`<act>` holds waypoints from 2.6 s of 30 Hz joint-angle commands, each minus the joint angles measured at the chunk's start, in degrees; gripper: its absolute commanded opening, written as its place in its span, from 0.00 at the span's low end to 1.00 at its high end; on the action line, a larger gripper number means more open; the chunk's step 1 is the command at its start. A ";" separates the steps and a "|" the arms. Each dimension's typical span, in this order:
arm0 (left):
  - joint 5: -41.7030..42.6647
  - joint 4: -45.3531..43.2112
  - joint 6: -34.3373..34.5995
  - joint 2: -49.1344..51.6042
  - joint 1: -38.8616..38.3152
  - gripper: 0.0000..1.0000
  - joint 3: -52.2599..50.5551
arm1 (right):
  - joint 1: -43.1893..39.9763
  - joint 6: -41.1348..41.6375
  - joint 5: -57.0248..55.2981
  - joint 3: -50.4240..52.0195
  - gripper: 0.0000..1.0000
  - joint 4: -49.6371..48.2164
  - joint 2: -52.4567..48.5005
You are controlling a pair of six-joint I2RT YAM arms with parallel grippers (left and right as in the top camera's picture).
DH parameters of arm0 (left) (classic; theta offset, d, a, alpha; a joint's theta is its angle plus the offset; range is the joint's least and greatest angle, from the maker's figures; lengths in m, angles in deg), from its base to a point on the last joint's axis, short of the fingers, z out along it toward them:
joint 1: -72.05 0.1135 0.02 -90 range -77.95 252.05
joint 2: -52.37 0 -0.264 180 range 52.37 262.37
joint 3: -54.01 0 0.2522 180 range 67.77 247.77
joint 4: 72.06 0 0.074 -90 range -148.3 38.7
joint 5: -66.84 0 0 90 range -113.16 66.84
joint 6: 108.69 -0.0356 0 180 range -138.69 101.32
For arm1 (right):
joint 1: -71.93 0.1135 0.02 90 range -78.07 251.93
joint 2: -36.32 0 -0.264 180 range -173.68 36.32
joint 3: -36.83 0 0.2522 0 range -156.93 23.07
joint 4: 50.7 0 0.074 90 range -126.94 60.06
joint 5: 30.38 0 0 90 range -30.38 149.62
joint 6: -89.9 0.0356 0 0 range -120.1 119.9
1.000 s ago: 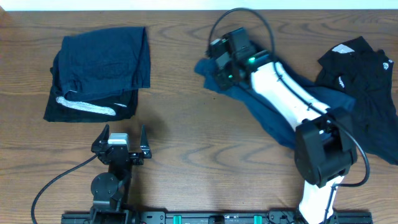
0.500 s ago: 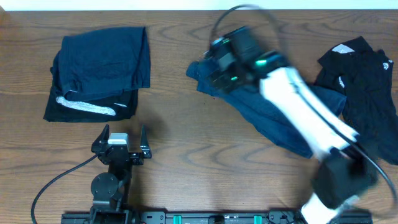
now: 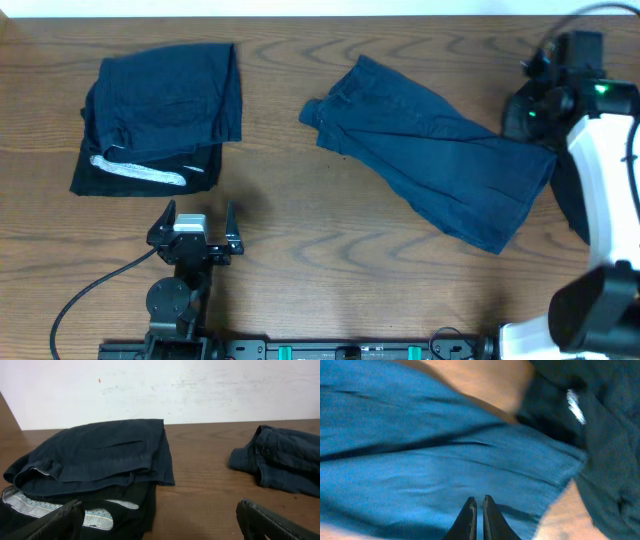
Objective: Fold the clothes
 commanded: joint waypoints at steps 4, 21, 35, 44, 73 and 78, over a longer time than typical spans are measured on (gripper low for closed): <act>-0.68 2.12 -0.15 -0.39 -0.28 0.98 -1.16 | -10.71 0.66 -0.57 4.61 0.01 -5.68 -9.27; -0.68 2.10 -0.15 -0.39 -0.28 0.98 -1.16 | -20.20 -5.84 -1.99 4.68 0.02 -26.82 -25.75; -0.68 2.12 -0.15 -0.39 -0.28 0.98 -1.16 | -26.21 -9.11 -4.79 2.91 0.31 -35.63 -24.94; -0.68 2.12 -0.15 -0.39 -0.28 0.98 -1.16 | -19.96 -9.09 5.18 -7.89 0.76 -24.00 -14.38; -0.68 2.12 -0.15 -0.39 -0.28 0.98 -1.16 | 27.89 -10.58 5.60 -6.58 0.73 -13.79 -22.95; -0.68 2.12 -0.15 -0.39 -0.28 0.98 -1.16 | 30.64 -10.60 16.15 -6.56 0.41 -8.74 -25.49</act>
